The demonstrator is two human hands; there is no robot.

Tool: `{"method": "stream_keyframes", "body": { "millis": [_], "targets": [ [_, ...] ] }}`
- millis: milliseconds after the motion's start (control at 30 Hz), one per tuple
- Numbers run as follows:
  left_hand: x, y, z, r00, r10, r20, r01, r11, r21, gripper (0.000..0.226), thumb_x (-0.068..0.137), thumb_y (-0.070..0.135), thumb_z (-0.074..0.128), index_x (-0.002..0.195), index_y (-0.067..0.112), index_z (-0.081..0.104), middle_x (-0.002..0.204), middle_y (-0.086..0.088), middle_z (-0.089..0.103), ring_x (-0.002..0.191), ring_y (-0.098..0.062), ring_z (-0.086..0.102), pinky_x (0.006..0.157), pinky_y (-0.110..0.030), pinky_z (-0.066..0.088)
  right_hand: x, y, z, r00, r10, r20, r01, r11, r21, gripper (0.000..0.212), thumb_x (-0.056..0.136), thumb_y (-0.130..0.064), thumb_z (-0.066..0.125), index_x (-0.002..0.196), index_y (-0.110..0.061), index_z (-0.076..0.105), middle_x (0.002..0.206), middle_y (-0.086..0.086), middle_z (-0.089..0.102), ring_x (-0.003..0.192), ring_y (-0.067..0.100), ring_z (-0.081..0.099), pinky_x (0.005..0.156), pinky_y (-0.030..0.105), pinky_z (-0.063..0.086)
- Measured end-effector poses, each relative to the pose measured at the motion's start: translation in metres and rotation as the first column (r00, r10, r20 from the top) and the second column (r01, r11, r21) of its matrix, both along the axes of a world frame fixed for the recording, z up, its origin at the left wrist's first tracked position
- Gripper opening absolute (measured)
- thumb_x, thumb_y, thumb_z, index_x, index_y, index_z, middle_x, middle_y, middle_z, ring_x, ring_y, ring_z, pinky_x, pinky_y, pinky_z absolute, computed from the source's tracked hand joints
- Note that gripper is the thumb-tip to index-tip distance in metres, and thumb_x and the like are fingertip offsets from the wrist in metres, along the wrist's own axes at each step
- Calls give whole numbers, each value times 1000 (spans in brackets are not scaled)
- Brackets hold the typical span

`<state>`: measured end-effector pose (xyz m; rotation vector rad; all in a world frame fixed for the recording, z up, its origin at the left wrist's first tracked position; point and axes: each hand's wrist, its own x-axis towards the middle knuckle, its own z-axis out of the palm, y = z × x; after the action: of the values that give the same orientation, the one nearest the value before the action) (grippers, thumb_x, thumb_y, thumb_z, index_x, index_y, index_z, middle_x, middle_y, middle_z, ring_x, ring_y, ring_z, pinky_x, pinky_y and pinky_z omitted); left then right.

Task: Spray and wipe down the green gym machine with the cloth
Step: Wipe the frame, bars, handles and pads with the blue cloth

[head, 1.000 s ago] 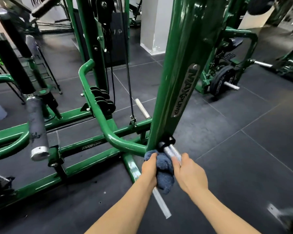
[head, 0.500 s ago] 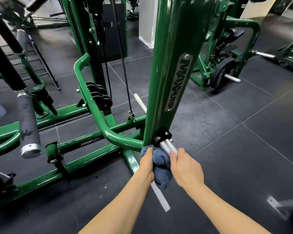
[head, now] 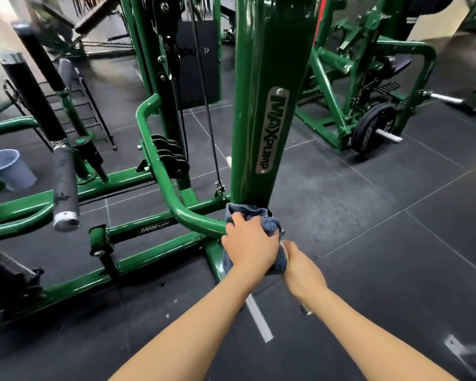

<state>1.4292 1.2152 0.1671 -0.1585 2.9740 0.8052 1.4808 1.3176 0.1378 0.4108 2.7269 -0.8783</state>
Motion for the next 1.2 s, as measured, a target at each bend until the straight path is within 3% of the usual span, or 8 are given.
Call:
{"method": "stream_keyframes", "body": {
  "millis": [233,333,433,600,733,800,967,1200],
  "targets": [
    [-5,0,-12,988,153,25,-154,956,251,31,79,49,57,95,25,67,116,-1,44,100,-29,51,83,-38,48,0,-1,0,997,-23,-71,21,999,-29,40,103,-43,19,107,-16,48,100,9,62,89,30,55,79,40,47],
    [-2,-10,-30,949,253,187,-314,735,601,25,78,45,60,80,20,65,101,-5,60,91,-28,61,80,-33,49,-1,0,-2,995,8,-99,-9,1000,-11,36,104,-38,19,103,-14,46,100,11,61,83,27,49,74,39,42],
    [9,-11,-35,860,253,443,-507,518,689,34,66,50,63,77,18,64,95,-8,69,91,-27,65,86,-35,52,-2,1,-5,994,10,-113,-11,1000,-9,35,104,-37,20,99,-13,44,101,14,61,84,29,51,71,37,39],
    [9,1,-15,993,114,10,-112,957,268,33,81,50,58,106,31,68,125,-1,45,112,-28,48,94,-39,44,-4,4,-8,994,-8,-106,1,997,-73,41,103,-45,22,103,-13,48,99,12,61,90,33,55,75,40,44],
    [-1,8,-3,999,43,-23,-43,999,28,37,79,53,54,104,29,67,123,-3,41,110,-30,45,88,-40,41,-4,4,-9,995,-16,-100,8,997,-79,39,104,-42,23,110,-13,49,102,12,63,83,30,52,74,39,45],
    [-1,7,-11,996,92,-6,-90,989,118,34,77,53,54,98,30,68,120,-2,43,107,-29,48,86,-39,45,-5,4,-8,995,-8,-102,1,997,-73,41,104,-38,21,116,-11,49,107,14,63,93,33,56,76,39,43],
    [1,-4,-26,955,241,172,-292,665,688,15,66,44,64,67,29,62,101,-6,66,91,-25,64,88,-37,52,-8,4,-7,994,-5,-113,-7,994,-106,41,104,-35,22,114,-8,50,113,17,61,100,32,55,82,39,42],
    [36,1,-43,861,163,481,-507,242,827,31,63,37,72,87,18,68,98,-10,72,90,-25,68,91,-40,54,-7,5,-4,994,-10,-110,-4,992,-128,48,104,-38,19,119,-5,51,125,19,56,113,32,50,87,37,36]
  ]
}}
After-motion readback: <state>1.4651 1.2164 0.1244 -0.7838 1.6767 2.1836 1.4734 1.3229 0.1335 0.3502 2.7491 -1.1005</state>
